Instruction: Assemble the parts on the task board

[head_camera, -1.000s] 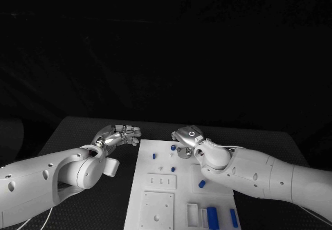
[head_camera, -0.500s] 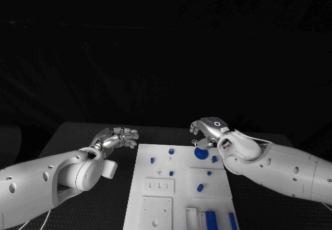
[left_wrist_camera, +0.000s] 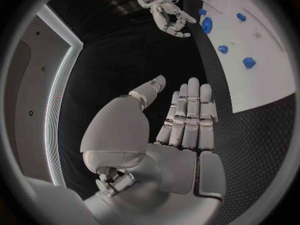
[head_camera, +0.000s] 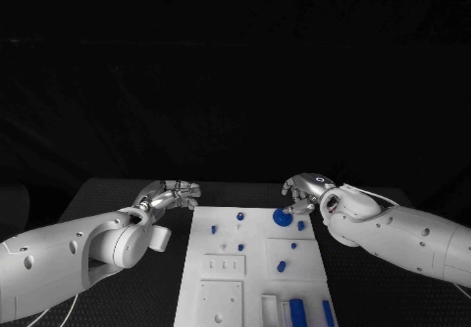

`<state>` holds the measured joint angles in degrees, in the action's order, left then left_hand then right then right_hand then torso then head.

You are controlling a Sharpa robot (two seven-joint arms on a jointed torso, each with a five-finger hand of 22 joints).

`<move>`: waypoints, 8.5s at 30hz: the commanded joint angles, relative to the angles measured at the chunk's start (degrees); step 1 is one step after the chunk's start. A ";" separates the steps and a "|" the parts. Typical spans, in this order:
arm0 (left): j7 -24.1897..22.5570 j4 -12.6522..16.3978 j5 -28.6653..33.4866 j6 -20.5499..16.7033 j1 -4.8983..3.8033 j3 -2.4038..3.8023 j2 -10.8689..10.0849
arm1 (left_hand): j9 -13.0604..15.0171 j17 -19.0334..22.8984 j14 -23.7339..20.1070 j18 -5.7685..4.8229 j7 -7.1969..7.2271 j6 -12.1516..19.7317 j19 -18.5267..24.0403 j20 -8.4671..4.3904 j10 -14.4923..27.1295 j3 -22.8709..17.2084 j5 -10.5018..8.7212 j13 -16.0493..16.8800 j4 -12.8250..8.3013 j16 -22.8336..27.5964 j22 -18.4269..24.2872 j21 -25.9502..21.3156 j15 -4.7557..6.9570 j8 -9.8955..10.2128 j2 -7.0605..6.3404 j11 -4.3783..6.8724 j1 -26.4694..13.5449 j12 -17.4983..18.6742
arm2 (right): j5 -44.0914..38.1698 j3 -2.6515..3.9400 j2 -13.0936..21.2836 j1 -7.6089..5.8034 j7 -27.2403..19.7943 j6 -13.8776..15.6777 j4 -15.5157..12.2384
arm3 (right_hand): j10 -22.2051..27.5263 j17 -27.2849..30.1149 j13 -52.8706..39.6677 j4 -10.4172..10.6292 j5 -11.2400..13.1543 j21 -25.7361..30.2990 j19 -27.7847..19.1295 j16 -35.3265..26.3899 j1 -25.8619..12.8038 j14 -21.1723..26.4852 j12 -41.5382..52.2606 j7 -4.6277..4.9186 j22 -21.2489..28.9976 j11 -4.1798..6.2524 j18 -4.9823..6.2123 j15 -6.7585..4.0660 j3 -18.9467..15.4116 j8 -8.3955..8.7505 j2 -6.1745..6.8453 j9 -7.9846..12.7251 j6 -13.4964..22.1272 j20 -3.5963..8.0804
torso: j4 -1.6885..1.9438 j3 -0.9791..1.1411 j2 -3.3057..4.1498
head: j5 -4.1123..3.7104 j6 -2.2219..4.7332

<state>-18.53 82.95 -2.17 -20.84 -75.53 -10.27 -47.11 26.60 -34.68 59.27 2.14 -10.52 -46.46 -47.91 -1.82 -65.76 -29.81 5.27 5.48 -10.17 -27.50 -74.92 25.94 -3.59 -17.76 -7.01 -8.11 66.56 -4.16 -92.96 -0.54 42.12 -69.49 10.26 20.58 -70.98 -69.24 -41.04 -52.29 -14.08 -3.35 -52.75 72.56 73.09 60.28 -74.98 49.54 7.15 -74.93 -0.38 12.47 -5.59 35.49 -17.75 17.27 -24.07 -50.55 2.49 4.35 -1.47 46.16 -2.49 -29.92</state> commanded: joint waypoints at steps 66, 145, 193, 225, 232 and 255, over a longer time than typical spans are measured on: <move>-0.31 0.36 -0.10 1.15 0.28 0.04 -0.02 | 0.05 -0.35 0.28 1.13 -0.01 -0.17 0.55 -0.07 0.10 -0.17 -0.23 -0.05 -0.43 0.48 -1.11 0.27 -0.24 0.20 0.02 -0.21 -0.91 0.12 | -2.50 -0.35 -3.24 4.55 -1.65 -11.48 5.76 | 5.44 -8.85 -12.51 6.88 0.22 -6.75 -1.09 3.66 0.46 0.90 18.81 -1.05 -1.08 0.64 2.53 -0.80 10.48 -1.95 -5.75 -0.82 -6.61 0.35 | -0.05 -0.32 -0.37 | 0.39 -1.93; -0.37 -0.33 0.24 1.20 0.29 0.04 0.58 | 0.09 -0.63 0.34 1.14 -0.04 -0.11 0.57 -0.07 0.28 -0.26 -0.19 -0.11 -0.58 0.71 -1.11 0.34 -0.24 0.26 0.13 -0.30 -1.18 0.21 | -24.04 -3.35 -12.79 5.48 8.41 2.76 -1.79 | 3.85 -10.26 -11.18 9.46 0.54 -8.34 -0.13 2.95 -1.70 0.32 18.79 -1.60 -0.73 1.20 2.53 -1.33 14.78 -2.19 -1.10 -1.95 -7.52 1.08 | 0.13 -0.40 -0.32 | 1.53 -1.45; -0.30 -0.33 0.24 1.12 0.28 0.04 0.52 | 0.09 -0.80 0.37 1.14 -0.11 0.03 0.59 -0.05 0.39 -0.27 -0.22 -0.15 -0.60 0.86 -1.10 0.37 -0.26 0.36 0.10 -0.35 -1.45 0.25 | -18.49 -3.39 -12.62 5.45 8.14 -2.20 -0.44 | 5.37 -11.07 -10.05 1.09 -27.66 -7.85 -1.25 1.20 1.48 0.18 18.33 -0.01 -0.60 -0.31 2.53 0.07 16.76 2.16 -3.40 -0.12 2.02 0.37 | 0.00 -0.35 -0.34 | 1.59 -1.22; -0.57 -2.17 0.56 2.97 0.76 0.01 0.86 | 0.24 -1.08 0.45 1.14 0.06 -0.38 0.66 -0.06 -0.34 -0.39 -0.24 0.02 -0.68 1.07 -1.11 0.43 -0.25 0.14 0.37 -0.03 -1.65 -0.12 | 9.26 -0.02 4.49 2.60 -12.49 6.07 -6.69 | 5.81 -11.69 -9.55 3.34 -8.32 -7.62 -0.79 0.43 -0.16 -0.08 18.83 1.09 -0.33 -1.36 2.53 1.07 12.51 0.65 -0.79 -0.33 -0.38 0.67 | -1.96 0.67 -1.42 | 1.93 -0.86; -0.79 -2.63 0.56 4.18 1.12 0.01 1.29 | 0.37 -1.51 0.60 1.14 0.20 -0.68 0.71 -0.08 -3.17 -0.41 -0.30 0.76 -0.98 1.37 -1.12 0.57 -0.22 0.03 0.64 1.22 -1.90 -1.36 | 14.54 -0.05 5.33 2.65 -17.51 3.00 -1.98 | 7.18 -11.91 -9.51 2.86 -4.74 -7.13 -2.25 -0.10 -0.79 0.66 18.71 1.07 -0.52 -1.32 2.53 0.96 6.33 0.78 -1.19 -0.21 -0.11 0.73 | -2.90 1.33 -1.67 | 2.02 -1.00; -0.92 -2.86 0.56 4.55 1.66 0.00 1.26 | 0.39 -1.97 0.61 1.13 0.12 -0.50 0.83 -0.07 -2.17 -0.48 -0.29 0.57 -1.44 1.85 -1.07 0.63 -0.25 0.22 0.62 0.74 -2.10 -0.50 | 15.78 -0.14 2.43 7.61 -21.57 -0.25 7.90 | 10.53 -12.70 -9.55 0.45 -8.04 -6.10 -5.15 -0.97 -0.38 2.69 19.01 1.82 -0.84 -2.06 2.53 1.68 -2.72 1.76 -2.13 0.26 1.86 0.38 | -3.29 1.69 -1.73 | 1.44 -2.20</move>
<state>-18.61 80.03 -1.84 -17.42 -73.90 -10.30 -45.91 26.94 -36.61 59.47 2.66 -10.32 -46.66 -47.62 -1.92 -68.37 -30.22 5.27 6.13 -11.21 -25.99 -74.92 26.39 -3.79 -17.76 -6.31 -7.48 64.95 -4.86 -77.72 -0.65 44.86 -62.15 -9.50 21.67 -63.42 -60.12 -53.70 -61.87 -13.67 -11.10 -59.11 67.82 72.27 59.88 -72.63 68.36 8.08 -74.92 -1.44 11.42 -3.97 33.05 -16.28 15.51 -23.87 -48.05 2.85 1.08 0.31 44.45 -1.03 -31.96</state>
